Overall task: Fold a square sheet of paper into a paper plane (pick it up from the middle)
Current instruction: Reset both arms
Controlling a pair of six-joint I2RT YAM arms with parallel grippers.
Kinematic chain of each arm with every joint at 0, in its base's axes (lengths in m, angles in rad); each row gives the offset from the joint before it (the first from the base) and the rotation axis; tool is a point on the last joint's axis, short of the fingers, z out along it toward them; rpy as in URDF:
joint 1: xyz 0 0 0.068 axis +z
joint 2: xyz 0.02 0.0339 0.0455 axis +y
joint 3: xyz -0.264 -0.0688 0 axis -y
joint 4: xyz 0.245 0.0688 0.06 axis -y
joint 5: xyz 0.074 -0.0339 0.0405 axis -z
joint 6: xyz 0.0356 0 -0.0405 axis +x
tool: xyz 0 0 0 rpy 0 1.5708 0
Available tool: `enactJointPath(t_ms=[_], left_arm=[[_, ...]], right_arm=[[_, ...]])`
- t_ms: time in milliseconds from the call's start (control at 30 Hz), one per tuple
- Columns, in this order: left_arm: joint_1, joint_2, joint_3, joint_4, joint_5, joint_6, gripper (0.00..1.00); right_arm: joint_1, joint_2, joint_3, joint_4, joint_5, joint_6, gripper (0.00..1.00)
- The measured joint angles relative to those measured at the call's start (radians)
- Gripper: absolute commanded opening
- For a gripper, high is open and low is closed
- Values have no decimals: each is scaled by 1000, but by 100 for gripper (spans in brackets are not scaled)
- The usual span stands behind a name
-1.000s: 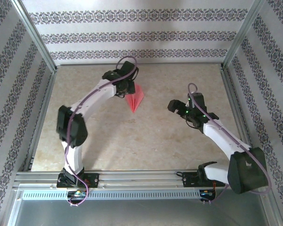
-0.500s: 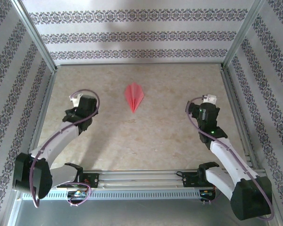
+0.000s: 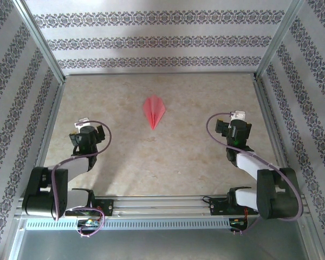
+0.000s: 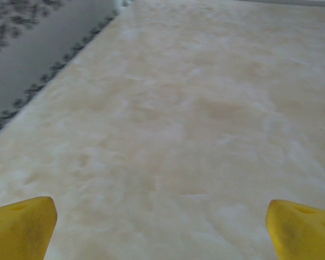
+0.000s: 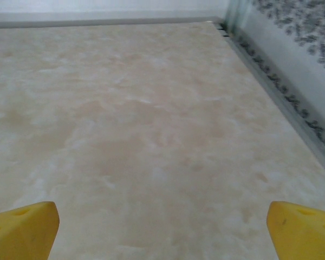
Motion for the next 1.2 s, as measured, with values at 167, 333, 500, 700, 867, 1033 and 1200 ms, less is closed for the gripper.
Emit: enactJointPath(t_ms=[167, 333, 500, 700, 867, 1033, 1200], left_arm=[[0, 116, -29, 229, 111, 58, 99], [0, 247, -29, 395, 175, 88, 100], [0, 296, -26, 442, 195, 96, 99], [0, 296, 42, 419, 194, 99, 99], [0, 296, 52, 417, 195, 103, 99], [0, 296, 52, 410, 198, 106, 99], [0, 296, 52, 407, 201, 108, 99]], right_arm=[[-47, 51, -2, 77, -129, -10, 98], [-82, 53, -4, 138, -237, -6, 98], [-82, 146, -12, 278, -320, -6, 98], [-76, 257, -12, 338, -339, -6, 98], [-40, 257, -9, 337, -301, -10, 98], [-36, 257, -9, 337, -287, -10, 98], [-36, 257, -9, 337, -286, -10, 98]])
